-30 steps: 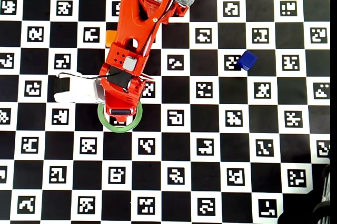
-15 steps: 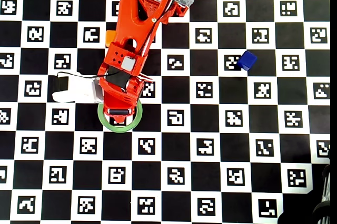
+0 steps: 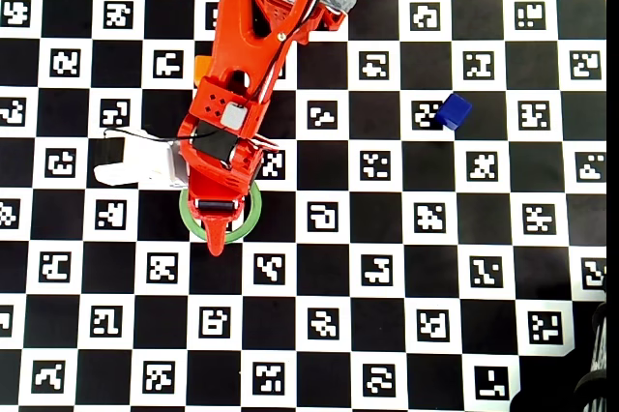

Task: Grab the red cube then put it in the green circle then put the blue cube on top and finally the orange cube on top

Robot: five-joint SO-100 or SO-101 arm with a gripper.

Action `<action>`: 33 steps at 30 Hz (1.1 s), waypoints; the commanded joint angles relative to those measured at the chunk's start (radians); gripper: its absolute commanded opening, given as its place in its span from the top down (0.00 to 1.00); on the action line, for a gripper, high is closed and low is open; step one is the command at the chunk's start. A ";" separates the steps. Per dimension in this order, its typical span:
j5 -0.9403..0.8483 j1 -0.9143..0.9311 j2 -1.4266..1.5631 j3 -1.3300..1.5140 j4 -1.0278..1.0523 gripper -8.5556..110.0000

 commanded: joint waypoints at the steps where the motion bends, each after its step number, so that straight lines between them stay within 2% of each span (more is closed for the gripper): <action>1: 0.006 0.006 0.043 -0.115 0.035 0.53; 11: 0.018 0.015 0.106 -0.198 0.169 0.53; 21: 0.150 -0.009 0.285 -0.264 0.419 0.54; 28: 0.308 -0.106 0.482 -0.207 0.515 0.56; 33: 0.422 -0.255 0.575 -0.184 0.614 0.57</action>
